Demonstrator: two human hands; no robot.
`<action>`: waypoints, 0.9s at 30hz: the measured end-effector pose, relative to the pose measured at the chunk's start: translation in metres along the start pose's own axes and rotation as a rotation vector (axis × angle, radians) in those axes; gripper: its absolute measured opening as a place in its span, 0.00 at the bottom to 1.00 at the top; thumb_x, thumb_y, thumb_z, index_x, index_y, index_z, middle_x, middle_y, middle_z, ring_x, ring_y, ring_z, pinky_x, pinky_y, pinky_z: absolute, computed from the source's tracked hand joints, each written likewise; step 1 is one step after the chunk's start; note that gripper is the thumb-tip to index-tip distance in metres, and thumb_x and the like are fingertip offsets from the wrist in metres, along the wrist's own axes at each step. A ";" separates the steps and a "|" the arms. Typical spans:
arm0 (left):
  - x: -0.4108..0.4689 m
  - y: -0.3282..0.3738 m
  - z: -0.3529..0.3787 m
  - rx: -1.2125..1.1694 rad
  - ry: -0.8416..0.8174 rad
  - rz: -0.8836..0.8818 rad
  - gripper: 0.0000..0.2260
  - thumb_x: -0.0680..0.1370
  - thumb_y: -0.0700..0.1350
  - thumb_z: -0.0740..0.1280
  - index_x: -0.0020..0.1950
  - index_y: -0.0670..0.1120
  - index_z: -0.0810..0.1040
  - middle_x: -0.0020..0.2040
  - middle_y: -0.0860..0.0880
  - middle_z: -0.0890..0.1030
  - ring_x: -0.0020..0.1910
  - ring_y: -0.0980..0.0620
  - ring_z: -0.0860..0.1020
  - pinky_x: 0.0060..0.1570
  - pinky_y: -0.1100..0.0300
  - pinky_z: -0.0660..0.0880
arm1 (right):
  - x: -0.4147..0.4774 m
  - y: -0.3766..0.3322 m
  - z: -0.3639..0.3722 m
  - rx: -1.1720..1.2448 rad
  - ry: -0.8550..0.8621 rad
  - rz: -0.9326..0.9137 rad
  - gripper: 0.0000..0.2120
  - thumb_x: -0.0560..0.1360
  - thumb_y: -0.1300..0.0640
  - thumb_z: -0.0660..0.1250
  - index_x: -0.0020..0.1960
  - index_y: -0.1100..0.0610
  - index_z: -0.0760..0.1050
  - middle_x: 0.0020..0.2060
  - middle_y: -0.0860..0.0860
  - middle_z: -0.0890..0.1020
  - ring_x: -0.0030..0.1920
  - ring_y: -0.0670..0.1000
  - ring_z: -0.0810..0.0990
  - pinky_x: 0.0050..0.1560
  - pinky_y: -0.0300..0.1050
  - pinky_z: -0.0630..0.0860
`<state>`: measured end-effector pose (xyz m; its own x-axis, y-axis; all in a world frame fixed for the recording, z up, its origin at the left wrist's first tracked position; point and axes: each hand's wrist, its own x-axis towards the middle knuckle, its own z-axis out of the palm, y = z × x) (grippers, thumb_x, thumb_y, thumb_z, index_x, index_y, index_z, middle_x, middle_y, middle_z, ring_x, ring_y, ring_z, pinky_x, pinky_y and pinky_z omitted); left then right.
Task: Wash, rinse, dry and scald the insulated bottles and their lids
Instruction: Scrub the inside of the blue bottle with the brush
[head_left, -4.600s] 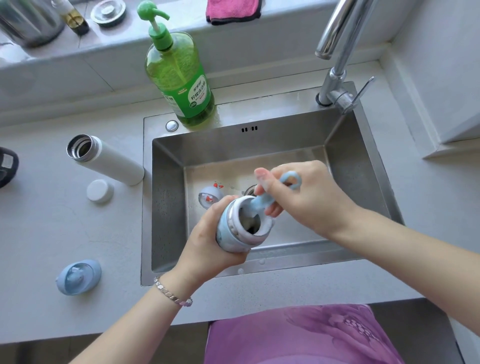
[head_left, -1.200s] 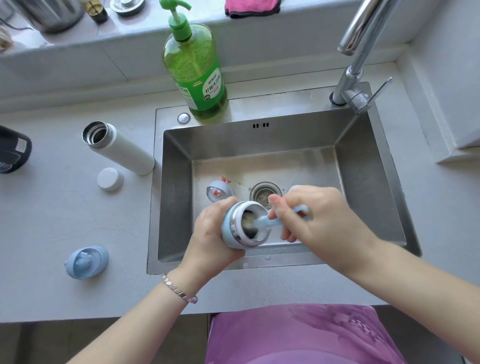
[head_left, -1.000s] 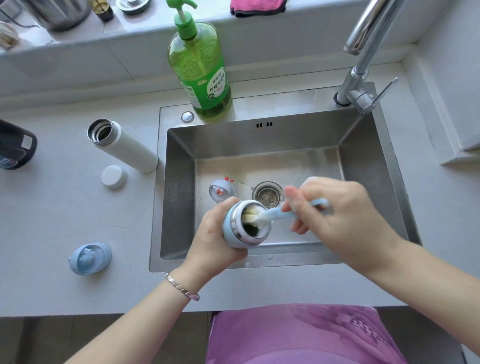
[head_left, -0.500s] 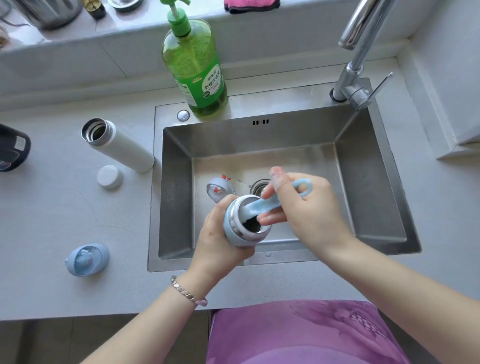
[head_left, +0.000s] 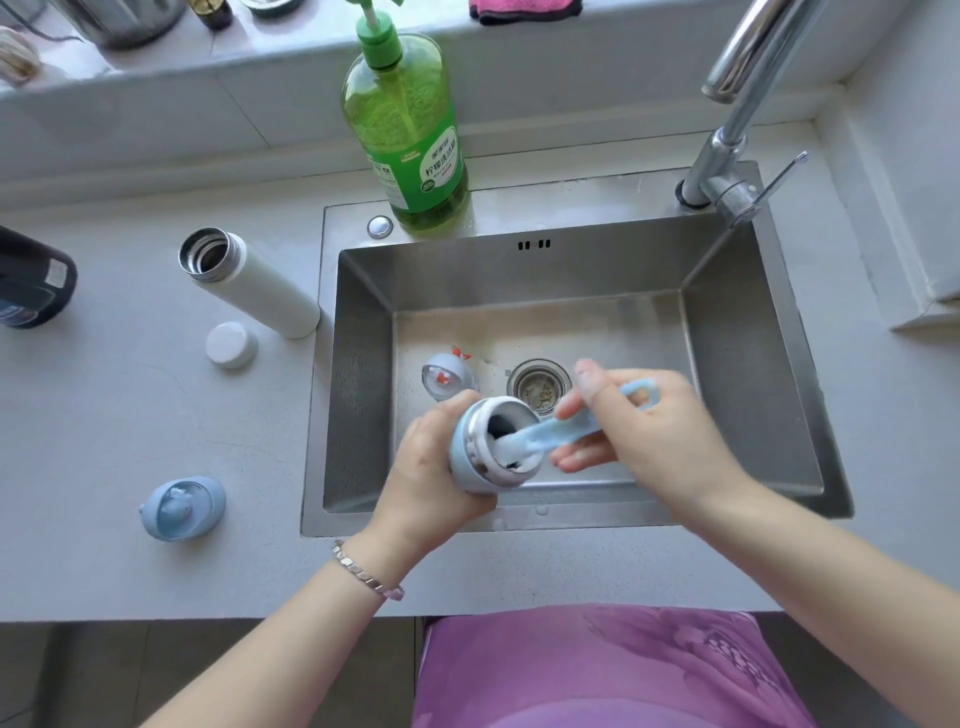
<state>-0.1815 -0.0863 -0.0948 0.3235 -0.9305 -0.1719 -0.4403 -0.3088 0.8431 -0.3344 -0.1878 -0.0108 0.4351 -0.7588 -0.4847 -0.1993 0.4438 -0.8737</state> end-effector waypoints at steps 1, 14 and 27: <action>0.000 0.004 0.002 0.002 -0.014 0.023 0.32 0.57 0.40 0.75 0.55 0.62 0.69 0.47 0.55 0.78 0.47 0.48 0.77 0.48 0.49 0.75 | -0.001 0.004 0.004 -0.032 -0.029 0.023 0.19 0.79 0.56 0.60 0.33 0.62 0.76 0.25 0.63 0.79 0.22 0.52 0.79 0.25 0.36 0.76; 0.008 -0.014 -0.006 0.124 -0.006 -0.016 0.37 0.54 0.51 0.80 0.59 0.65 0.69 0.53 0.63 0.72 0.55 0.57 0.69 0.56 0.60 0.69 | 0.009 -0.002 -0.011 -0.032 0.050 -0.013 0.17 0.79 0.58 0.60 0.33 0.62 0.76 0.24 0.57 0.80 0.23 0.53 0.80 0.27 0.39 0.78; 0.041 -0.116 -0.034 0.116 0.109 -0.379 0.25 0.55 0.48 0.72 0.48 0.63 0.70 0.45 0.60 0.78 0.48 0.54 0.78 0.50 0.48 0.77 | 0.046 0.034 -0.033 -0.145 0.355 0.047 0.17 0.79 0.56 0.60 0.36 0.63 0.77 0.24 0.56 0.81 0.22 0.50 0.79 0.25 0.32 0.74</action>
<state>-0.0887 -0.0825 -0.1821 0.5648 -0.7224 -0.3991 -0.3624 -0.6515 0.6665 -0.3500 -0.2235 -0.0640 0.0962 -0.8685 -0.4862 -0.3451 0.4291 -0.8348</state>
